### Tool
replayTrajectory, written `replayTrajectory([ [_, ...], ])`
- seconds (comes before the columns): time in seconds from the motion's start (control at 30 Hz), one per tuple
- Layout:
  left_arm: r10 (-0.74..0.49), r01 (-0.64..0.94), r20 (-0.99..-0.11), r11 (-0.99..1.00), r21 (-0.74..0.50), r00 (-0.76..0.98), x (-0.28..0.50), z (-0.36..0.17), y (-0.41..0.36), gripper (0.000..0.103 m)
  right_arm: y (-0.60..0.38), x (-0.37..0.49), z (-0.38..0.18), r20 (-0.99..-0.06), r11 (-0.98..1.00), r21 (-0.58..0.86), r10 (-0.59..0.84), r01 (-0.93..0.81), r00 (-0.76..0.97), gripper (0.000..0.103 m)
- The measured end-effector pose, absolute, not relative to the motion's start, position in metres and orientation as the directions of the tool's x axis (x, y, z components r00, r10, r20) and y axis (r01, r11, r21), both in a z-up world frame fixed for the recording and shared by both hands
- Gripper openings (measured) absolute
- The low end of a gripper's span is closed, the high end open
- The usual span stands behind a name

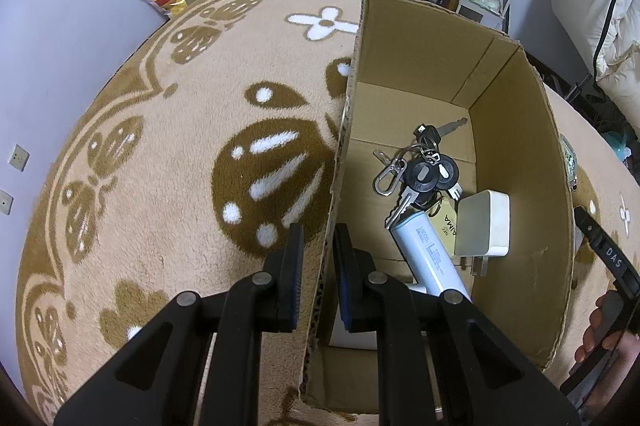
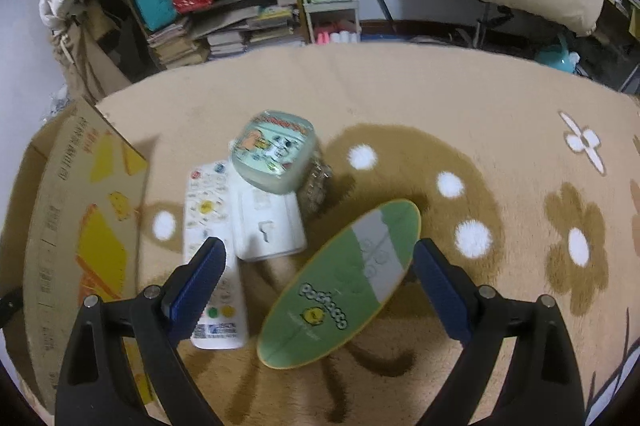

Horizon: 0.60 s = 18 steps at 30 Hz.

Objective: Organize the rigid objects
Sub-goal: 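Move the right gripper to the green Pochacco board and grasp its edge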

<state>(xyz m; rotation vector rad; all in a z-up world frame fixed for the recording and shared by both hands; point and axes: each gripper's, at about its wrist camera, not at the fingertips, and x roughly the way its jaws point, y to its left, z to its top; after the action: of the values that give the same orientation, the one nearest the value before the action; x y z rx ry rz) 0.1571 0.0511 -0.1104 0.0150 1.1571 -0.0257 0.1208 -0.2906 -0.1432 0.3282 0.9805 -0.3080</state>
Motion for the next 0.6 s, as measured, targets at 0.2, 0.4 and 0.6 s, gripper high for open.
replayTrajectory([
  [0.2, -0.013, 0.027, -0.916, 1.000, -0.002, 0.401, 0.158, -0.110, 0.051, 0.015, -0.302, 0.120, -0.159, -0.871, 0.891, 0.137, -0.099, 0.433, 0.481, 0.099],
  [0.4, -0.013, 0.027, -0.916, 1.000, -0.003, 0.401, 0.158, -0.110, 0.051, 0.015, -0.303, 0.122, -0.171, -0.887, 0.889, 0.130, -0.094, 0.439, 0.453, 0.099],
  [0.6, -0.012, 0.026, -0.916, 1.000, -0.002, 0.400, 0.158, -0.110, 0.051, 0.016, -0.301, 0.122, -0.174, -0.890, 0.888, 0.113, -0.108, 0.445, 0.442, 0.099],
])
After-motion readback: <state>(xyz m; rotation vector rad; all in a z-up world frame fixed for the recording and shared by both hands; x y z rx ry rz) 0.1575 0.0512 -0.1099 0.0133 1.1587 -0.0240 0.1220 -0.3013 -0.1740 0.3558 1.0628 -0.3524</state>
